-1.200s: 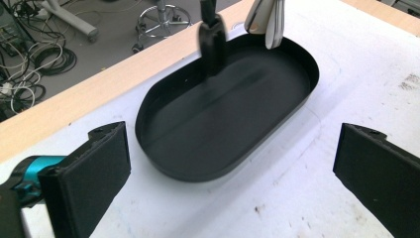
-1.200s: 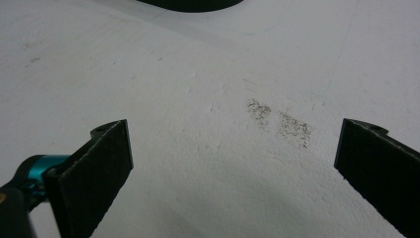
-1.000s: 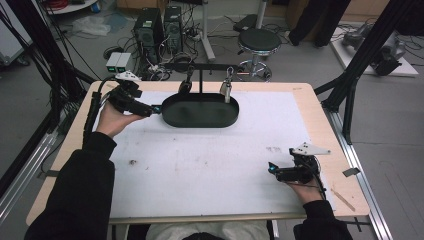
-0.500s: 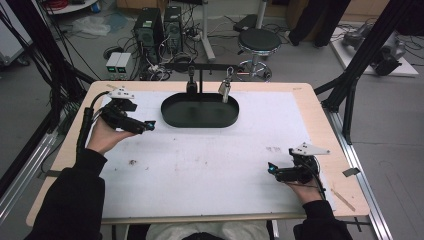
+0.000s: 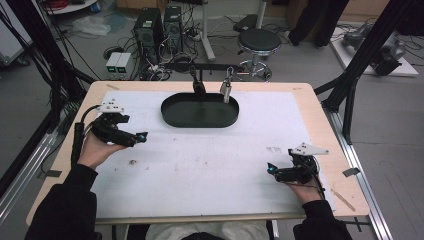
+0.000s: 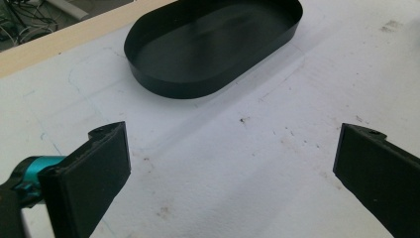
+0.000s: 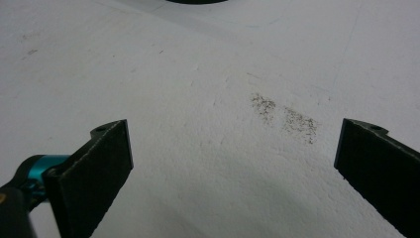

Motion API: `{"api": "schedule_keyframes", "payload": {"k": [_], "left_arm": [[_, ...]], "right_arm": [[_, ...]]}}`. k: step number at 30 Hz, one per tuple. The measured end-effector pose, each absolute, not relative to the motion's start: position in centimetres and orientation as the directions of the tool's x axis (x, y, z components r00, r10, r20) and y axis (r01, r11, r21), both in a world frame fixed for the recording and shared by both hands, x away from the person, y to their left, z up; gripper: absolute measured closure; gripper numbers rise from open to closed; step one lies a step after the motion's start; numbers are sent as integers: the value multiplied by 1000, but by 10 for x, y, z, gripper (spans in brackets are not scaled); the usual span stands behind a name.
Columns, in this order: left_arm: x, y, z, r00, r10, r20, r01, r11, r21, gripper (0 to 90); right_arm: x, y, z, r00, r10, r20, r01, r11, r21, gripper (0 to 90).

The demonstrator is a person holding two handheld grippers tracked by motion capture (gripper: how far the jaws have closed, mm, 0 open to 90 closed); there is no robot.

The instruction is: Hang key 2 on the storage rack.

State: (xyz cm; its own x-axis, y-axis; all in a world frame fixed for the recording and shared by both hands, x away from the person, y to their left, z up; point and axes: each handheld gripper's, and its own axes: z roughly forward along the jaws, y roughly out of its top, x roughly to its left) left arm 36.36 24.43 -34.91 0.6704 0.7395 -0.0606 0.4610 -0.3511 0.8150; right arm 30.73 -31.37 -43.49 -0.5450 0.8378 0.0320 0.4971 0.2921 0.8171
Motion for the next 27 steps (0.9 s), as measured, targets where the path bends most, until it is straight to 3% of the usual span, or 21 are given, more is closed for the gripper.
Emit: {"api": "schedule_keyframes", "payload": {"k": [27], "left_arm": [[300,295,-409,572,811,-123,514,-238,824,17]], "right_arm": [[309,-311,-435,-553,833,32,490,294,821,7]]}}
